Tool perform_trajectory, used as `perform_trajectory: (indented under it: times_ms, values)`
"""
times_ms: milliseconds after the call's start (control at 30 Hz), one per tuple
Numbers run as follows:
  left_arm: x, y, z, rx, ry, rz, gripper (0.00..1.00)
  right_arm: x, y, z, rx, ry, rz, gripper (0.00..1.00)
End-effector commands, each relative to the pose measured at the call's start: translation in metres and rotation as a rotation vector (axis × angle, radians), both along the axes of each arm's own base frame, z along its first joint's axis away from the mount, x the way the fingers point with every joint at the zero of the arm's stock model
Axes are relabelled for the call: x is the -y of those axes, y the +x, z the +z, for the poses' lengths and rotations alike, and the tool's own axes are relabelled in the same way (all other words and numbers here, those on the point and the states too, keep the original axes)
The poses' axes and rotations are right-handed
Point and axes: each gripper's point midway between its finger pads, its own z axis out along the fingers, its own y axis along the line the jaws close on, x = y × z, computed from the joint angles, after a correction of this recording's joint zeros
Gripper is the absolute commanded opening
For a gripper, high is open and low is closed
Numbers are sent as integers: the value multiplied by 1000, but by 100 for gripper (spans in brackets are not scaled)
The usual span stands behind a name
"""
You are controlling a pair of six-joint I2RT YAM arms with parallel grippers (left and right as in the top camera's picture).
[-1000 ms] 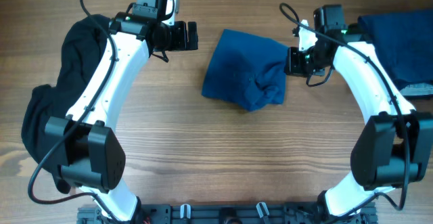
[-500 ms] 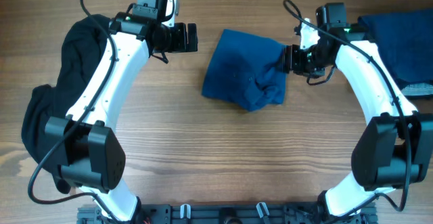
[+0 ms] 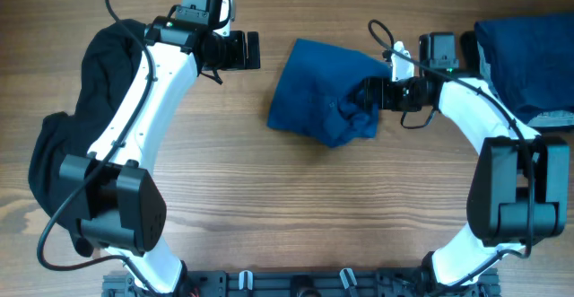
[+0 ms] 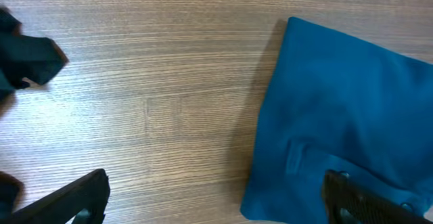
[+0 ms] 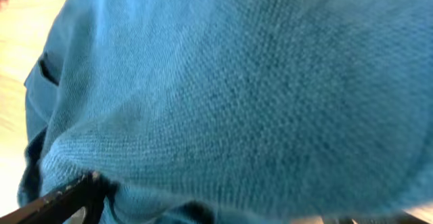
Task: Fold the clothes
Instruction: 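Lift the teal shirt bundle with the right gripper and carry it rightward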
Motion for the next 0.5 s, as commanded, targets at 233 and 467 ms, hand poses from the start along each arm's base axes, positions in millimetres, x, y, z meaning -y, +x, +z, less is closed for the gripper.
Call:
perform_trajectory:
  times_ms: [233,467]
  values:
    - [-3,2,8,26,5,10,100,-39,-14,-40,2,161,39,83]
    - [-3,3,8,27,5,10,100,-43,-4,-40,5,186,-9,32]
